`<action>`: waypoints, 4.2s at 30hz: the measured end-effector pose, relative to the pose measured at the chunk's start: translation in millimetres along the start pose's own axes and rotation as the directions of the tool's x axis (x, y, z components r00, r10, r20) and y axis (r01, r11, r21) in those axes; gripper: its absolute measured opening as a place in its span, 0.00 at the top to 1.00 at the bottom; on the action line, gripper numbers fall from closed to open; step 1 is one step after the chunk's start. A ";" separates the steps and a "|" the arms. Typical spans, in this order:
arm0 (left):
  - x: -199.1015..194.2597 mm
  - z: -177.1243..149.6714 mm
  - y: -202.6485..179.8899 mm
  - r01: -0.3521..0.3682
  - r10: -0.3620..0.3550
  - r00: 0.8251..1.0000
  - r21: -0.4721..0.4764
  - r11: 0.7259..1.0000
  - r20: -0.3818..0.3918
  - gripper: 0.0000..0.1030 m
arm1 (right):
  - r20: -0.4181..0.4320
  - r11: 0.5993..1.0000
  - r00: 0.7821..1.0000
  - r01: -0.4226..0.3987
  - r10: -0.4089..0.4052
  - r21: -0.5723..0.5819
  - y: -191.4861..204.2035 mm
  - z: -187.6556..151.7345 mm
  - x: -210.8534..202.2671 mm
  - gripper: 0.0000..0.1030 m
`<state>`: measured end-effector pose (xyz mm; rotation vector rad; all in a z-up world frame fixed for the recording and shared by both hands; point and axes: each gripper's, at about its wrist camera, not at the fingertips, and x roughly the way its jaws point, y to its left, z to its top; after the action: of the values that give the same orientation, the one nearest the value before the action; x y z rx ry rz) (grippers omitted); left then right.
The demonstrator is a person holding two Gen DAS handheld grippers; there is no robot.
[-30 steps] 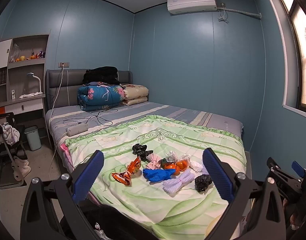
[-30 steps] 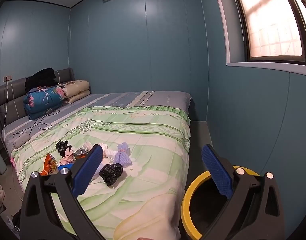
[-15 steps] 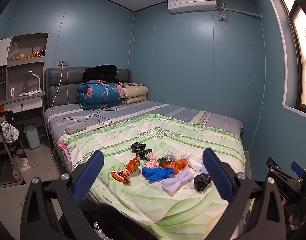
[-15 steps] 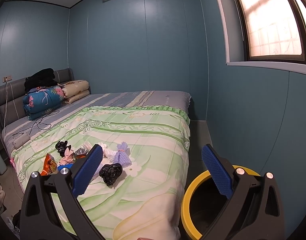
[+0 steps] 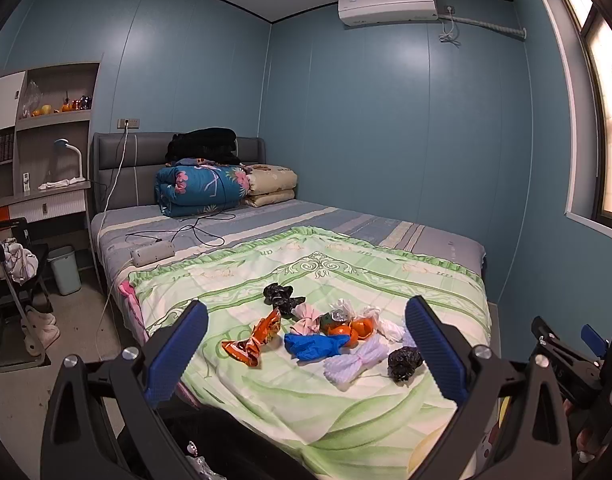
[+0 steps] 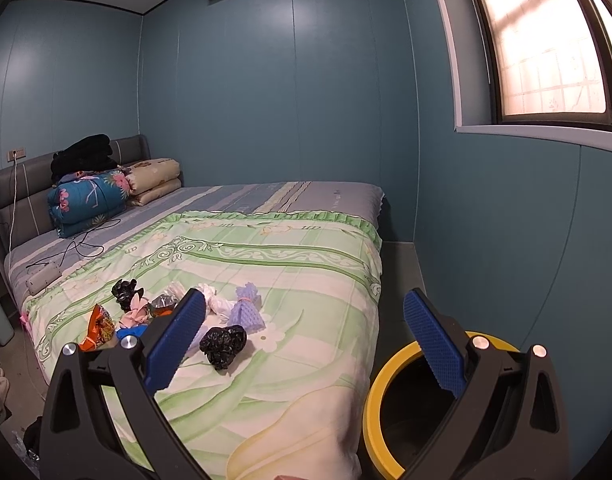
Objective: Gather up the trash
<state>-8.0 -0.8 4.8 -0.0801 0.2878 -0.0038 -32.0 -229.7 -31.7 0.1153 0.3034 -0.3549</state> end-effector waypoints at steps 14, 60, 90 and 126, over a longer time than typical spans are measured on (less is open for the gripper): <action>4.1 -1.0 0.2 0.001 -0.001 1.000 -0.003 1.000 -0.009 0.07 | -0.001 1.000 1.000 0.000 0.000 0.000 0.4 -1.9 1.1 0.08; 18.9 -0.5 7.3 0.020 -0.020 1.000 0.011 1.000 0.008 0.07 | 0.007 1.000 1.000 0.000 0.001 -0.031 4.8 -2.2 18.1 0.08; 292.3 -67.3 99.2 0.209 -0.124 0.899 0.165 0.964 -0.419 0.07 | -0.419 0.965 0.891 -0.240 0.176 -0.104 89.4 -79.8 207.0 0.08; 375.9 -93.8 97.8 0.283 -0.234 0.813 0.011 0.959 -0.534 0.77 | -0.543 0.945 0.787 -0.324 0.292 0.038 102.8 -67.5 246.9 0.59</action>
<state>325.1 83.6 -199.1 -0.0253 0.8311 -0.3175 207.0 -203.0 -166.8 0.2073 0.8510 0.0265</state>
